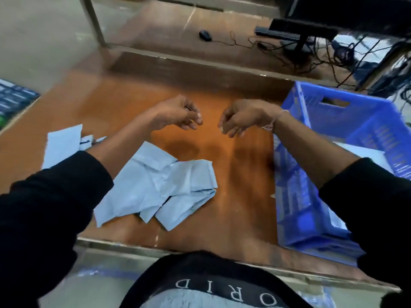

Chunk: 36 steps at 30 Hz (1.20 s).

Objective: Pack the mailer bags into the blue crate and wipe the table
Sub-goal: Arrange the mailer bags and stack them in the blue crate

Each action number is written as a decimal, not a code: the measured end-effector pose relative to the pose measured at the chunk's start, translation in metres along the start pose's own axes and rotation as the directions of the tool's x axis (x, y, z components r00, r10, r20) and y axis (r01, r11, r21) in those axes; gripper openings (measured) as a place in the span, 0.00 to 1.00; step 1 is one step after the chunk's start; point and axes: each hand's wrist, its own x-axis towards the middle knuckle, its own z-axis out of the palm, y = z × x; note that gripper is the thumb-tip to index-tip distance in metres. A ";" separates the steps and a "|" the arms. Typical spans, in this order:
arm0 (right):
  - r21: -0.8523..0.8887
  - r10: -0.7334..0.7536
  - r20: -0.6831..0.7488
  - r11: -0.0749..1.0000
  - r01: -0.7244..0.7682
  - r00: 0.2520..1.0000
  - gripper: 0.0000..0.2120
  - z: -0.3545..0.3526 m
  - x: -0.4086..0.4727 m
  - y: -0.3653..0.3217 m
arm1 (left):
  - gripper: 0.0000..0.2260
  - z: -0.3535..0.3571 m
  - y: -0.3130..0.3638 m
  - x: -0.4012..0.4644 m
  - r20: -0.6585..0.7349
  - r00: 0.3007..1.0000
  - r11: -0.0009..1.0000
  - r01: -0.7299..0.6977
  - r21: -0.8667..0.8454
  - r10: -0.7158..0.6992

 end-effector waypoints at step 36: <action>0.579 0.173 -0.366 0.811 0.079 0.914 0.10 0.166 0.078 -0.055 | 0.12 -0.087 -0.129 -0.071 -0.319 0.942 0.959 0.015 -0.283 -0.109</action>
